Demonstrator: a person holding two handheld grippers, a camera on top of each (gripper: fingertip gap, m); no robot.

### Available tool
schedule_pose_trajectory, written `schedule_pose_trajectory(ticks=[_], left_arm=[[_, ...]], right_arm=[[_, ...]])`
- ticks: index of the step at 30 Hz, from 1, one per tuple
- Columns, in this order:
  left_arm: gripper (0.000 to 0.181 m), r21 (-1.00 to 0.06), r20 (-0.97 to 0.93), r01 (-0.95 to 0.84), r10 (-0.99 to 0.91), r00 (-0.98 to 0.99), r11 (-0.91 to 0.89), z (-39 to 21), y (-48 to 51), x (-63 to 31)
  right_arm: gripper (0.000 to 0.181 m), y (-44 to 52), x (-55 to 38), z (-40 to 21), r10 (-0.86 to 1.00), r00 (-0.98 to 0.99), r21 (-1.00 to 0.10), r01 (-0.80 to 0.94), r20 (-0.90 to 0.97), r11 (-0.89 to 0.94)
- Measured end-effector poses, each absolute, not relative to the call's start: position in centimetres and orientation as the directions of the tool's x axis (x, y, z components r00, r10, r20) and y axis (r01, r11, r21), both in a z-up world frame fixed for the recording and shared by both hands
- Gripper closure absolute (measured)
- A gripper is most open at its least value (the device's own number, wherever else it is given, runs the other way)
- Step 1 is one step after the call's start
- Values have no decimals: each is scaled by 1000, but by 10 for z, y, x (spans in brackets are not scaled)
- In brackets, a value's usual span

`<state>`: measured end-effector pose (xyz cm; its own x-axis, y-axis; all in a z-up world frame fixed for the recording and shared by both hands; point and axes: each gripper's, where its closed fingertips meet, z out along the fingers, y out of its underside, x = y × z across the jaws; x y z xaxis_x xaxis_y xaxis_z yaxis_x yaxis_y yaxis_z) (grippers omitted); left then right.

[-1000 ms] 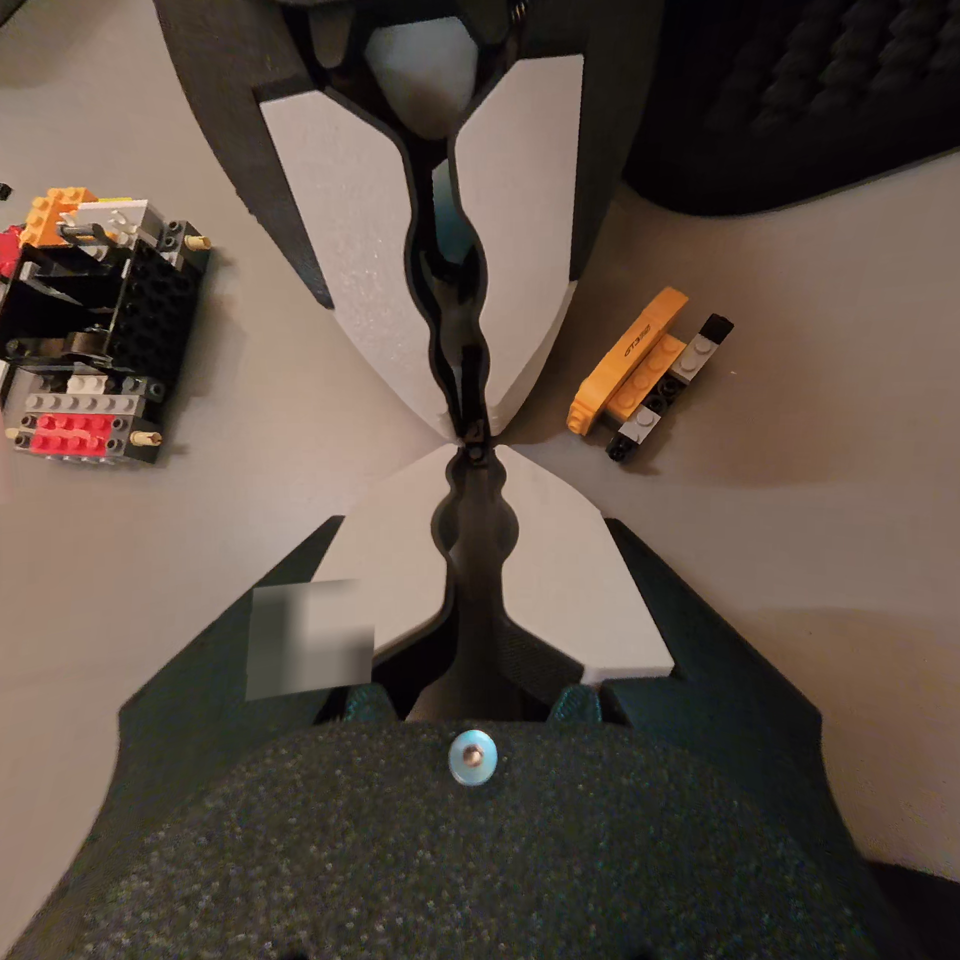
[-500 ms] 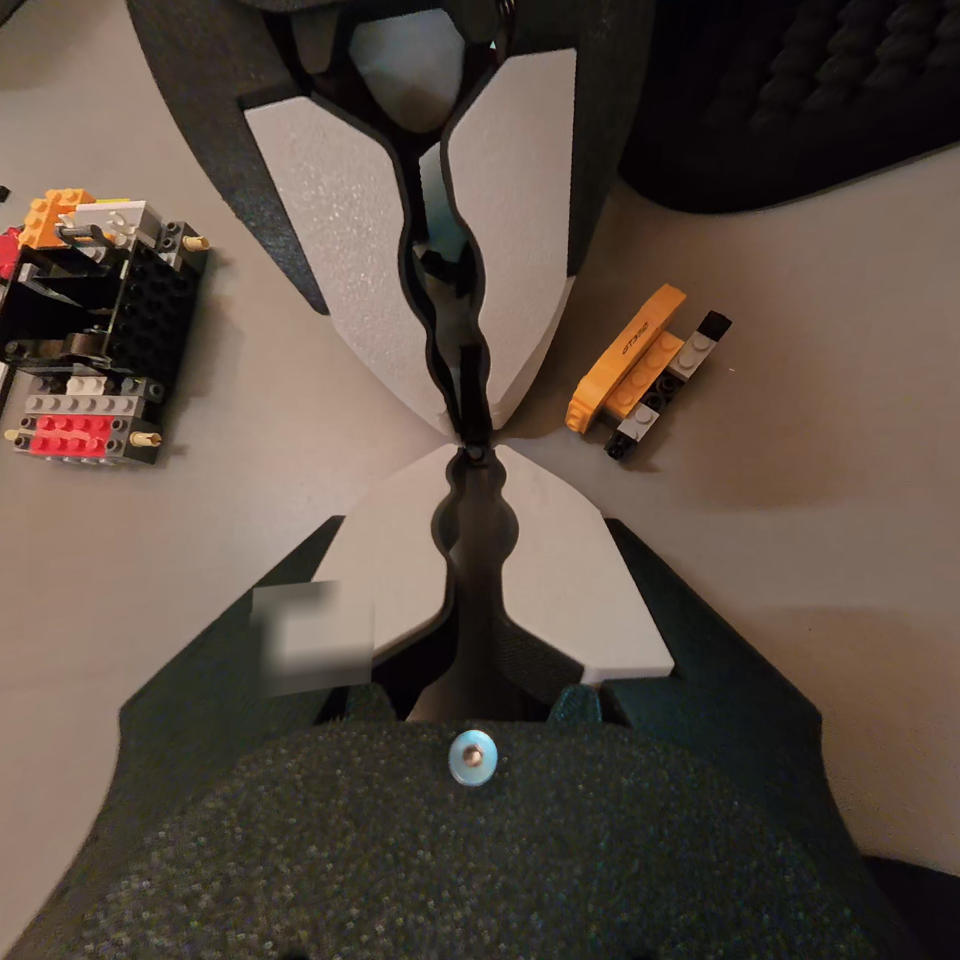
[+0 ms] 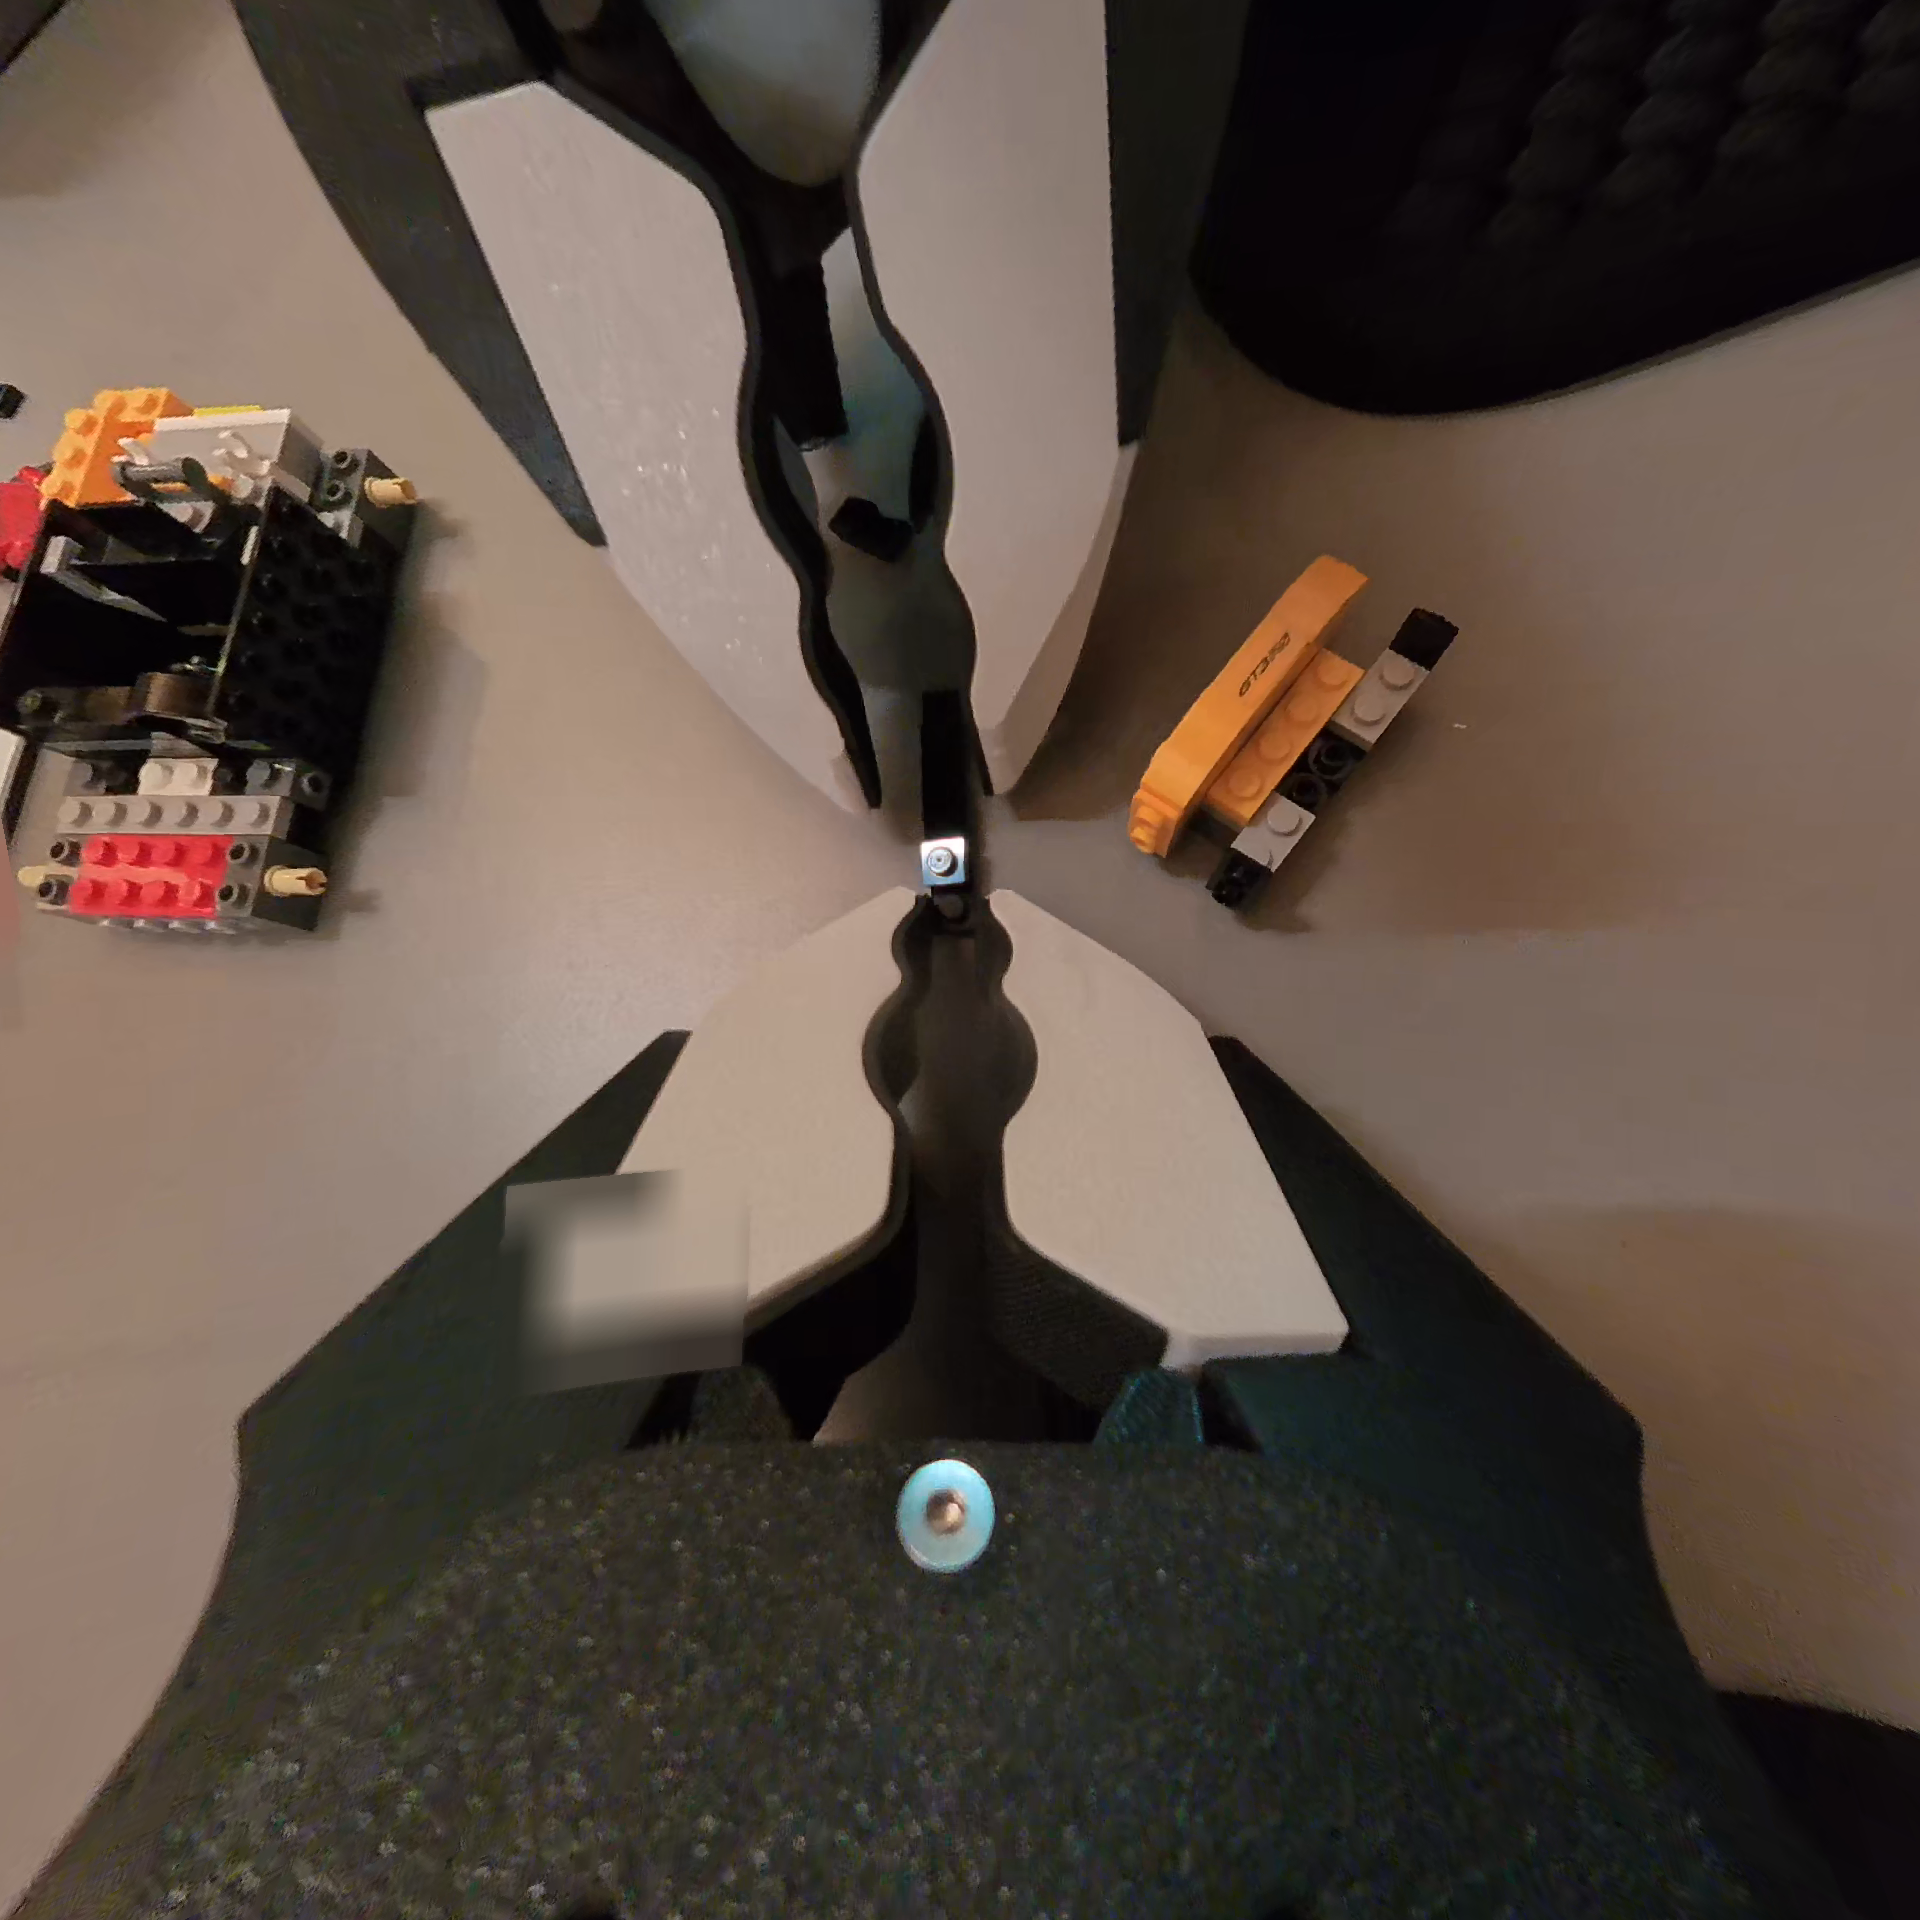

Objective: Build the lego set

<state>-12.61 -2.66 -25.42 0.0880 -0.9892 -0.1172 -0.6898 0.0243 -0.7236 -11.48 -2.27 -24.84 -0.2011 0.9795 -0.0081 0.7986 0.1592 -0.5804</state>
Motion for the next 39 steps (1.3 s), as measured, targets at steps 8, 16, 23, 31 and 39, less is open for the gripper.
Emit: schedule_pose_trajectory(ticks=[8, 16, 23, 31, 39], left_arm=[[174, -727, -107, -686, -991, 82, 22, -254, -27, -128], [174, -729, -103, -684, -992, 76, 23, -254, -28, -129], [163, -769, -13, -638, -997, 77, -39, -248, -31, -128], [161, -749, 462, -424, -860, 216, -509, -223, -21, -133], [160, -456, 850, -161, -482, 212, -875, -211, -26, -122]], right_arm=[[167, -26, -115, -255, 978, -206, -578, 802, -32, 149], [173, -26, -117, -255, 978, -204, -585, 798, -38, 143], [174, -28, -117, -252, 976, -208, -608, 783, -62, 128], [174, -26, -117, -239, 983, -184, -671, 729, -7, 132], [174, -28, -120, -222, 986, -152, -706, 692, 62, 151]])
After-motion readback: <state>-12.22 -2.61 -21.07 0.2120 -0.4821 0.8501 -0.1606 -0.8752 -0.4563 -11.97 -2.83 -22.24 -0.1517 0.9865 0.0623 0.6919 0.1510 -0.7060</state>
